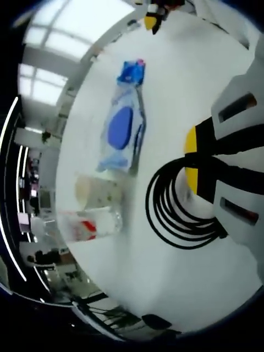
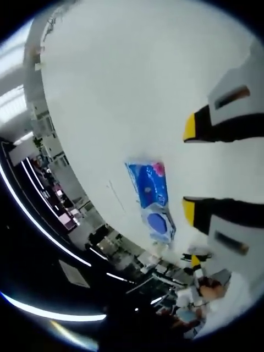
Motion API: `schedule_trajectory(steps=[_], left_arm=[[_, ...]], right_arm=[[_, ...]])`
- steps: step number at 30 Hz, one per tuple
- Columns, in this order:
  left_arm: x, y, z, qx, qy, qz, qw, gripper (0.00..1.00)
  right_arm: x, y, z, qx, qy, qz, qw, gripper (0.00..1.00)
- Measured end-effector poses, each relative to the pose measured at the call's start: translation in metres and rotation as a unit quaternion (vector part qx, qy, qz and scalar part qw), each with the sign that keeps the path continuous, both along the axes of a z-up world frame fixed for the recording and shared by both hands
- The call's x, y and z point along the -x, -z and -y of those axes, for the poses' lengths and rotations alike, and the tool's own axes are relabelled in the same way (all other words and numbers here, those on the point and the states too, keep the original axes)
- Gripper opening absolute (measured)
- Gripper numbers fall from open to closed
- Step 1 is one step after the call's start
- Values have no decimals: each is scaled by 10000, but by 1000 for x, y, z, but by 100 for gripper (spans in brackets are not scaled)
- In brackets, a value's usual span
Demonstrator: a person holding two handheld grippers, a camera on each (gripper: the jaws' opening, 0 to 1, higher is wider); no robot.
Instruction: Arrange the tabletop items into an orderly group along one side of the table until the central work area is clear of visible clutter.
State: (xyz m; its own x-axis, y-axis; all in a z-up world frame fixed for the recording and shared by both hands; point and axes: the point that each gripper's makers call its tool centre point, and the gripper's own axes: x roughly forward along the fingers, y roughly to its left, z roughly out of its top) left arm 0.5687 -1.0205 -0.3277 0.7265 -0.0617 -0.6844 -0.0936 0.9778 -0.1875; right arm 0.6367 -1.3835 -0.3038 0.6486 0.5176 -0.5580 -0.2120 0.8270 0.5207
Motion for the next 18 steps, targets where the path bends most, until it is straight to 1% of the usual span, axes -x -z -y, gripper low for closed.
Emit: schedule_trajectory(steps=[3, 5, 8, 11, 13, 15, 16, 17, 18], left_arm=[[-3, -13, 11, -98, 183, 158, 9997, 0], [-9, -25, 17, -116, 292, 354, 9989, 0], [-16, -34, 21, -219, 443, 493, 9976, 0], [-24, -47, 31, -439, 777, 669, 9938, 0], [-26, -51, 39, -662, 1102, 680, 9894, 0], [-26, -55, 50, -958, 1508, 677, 9816, 0], [-26, -56, 57, -1122, 1731, 658, 9763, 0], [-26, -56, 62, -1194, 1879, 638, 9728, 0], [-26, -59, 69, -1328, 2093, 653, 9666, 0]], right_arm=[[-8, -4, 3, -41, 68, 62, 9999, 37], [-11, -7, 0, -84, 74, 99, 9999, 37], [-12, -6, -7, -86, -41, 99, 9999, 36], [-9, -6, -15, -110, -177, 83, 9997, 36], [-8, -6, -18, -121, -248, 78, 9996, 36], [-8, -7, -20, -124, -306, 97, 9994, 36], [-7, -7, -21, -128, -331, 99, 9993, 37], [-7, -7, -21, -138, -334, 93, 9993, 37], [-6, -7, -22, -153, -343, 87, 9993, 37]])
